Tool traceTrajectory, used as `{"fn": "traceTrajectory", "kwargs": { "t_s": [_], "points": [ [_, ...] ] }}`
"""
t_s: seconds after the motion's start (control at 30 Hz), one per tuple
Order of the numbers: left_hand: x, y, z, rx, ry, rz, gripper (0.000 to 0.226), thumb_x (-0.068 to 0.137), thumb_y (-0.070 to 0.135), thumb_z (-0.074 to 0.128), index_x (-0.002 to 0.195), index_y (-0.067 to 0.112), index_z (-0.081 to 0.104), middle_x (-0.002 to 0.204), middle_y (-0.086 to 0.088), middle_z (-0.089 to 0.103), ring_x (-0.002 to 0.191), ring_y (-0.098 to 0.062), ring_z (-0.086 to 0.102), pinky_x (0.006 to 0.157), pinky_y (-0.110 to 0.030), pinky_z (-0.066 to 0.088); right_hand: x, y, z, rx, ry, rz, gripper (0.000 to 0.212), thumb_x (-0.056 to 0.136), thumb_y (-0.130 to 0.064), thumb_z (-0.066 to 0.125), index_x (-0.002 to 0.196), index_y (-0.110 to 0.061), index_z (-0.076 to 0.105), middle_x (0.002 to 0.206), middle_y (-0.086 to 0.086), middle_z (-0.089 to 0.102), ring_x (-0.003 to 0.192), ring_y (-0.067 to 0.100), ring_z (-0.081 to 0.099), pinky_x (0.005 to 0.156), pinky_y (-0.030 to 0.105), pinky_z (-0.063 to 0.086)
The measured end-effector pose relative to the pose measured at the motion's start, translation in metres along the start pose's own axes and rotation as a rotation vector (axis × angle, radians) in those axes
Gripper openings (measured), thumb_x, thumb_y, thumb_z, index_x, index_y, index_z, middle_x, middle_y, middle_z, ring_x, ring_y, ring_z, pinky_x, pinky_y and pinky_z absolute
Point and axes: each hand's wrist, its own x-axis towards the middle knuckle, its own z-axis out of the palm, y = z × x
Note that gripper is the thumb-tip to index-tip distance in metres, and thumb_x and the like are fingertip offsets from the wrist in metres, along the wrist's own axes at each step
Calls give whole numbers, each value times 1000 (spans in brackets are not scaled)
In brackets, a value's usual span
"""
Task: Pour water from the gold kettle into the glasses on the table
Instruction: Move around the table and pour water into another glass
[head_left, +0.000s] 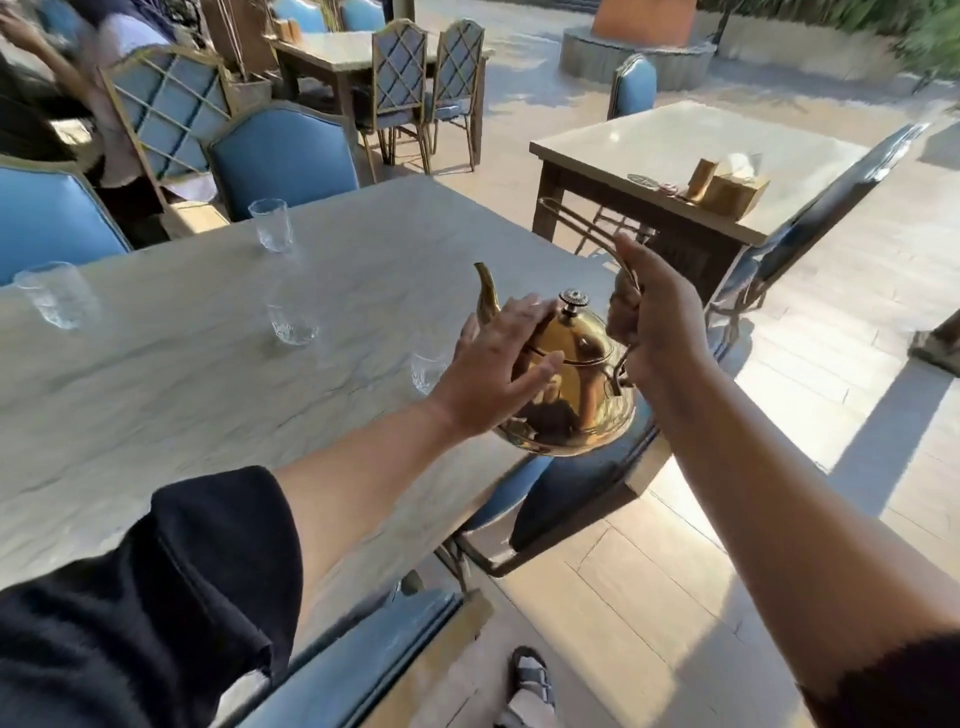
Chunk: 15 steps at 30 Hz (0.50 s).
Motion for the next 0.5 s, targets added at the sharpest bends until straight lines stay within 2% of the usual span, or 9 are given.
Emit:
{"fn": "traceTrajectory", "kwargs": {
  "t_s": [0.1,0.23,0.33,0.4,0.5],
  "points": [
    [25,-14,11,0,12,-76,63,90,53,36,145,23,29,152,0,31,143,-15,22,114,-50,2,46,3,0,-56,-80,14,30,89,-29,60,64,-21,47,42,-10,33,42,8,21,42,21,18],
    [56,-32,30,12,37,-173,62,91,50,37,145,23,27,154,0,28,143,-15,20,115,-51,2,103,5,1,-131,-194,45,39,90,-26,59,56,-21,40,39,-9,30,38,8,20,41,21,16],
    [71,-43,45,9,40,-246,59,95,45,39,147,24,23,156,1,23,144,-13,17,115,-52,1,139,11,0,-198,-272,77,35,90,-25,58,58,-21,43,38,-10,31,36,6,21,40,19,15],
    [77,-49,53,0,27,-295,59,96,43,40,148,26,18,158,2,15,145,-12,11,114,-51,-3,159,17,0,-223,-324,103,32,90,-23,58,61,-20,44,38,-10,31,35,5,21,38,18,16],
    [82,-60,63,3,-22,-333,62,97,43,39,150,28,10,160,3,2,146,-11,1,114,-48,-5,184,27,-1,-270,-388,125,38,90,-22,59,56,-21,41,38,-10,31,35,6,21,37,18,17]
  ]
}}
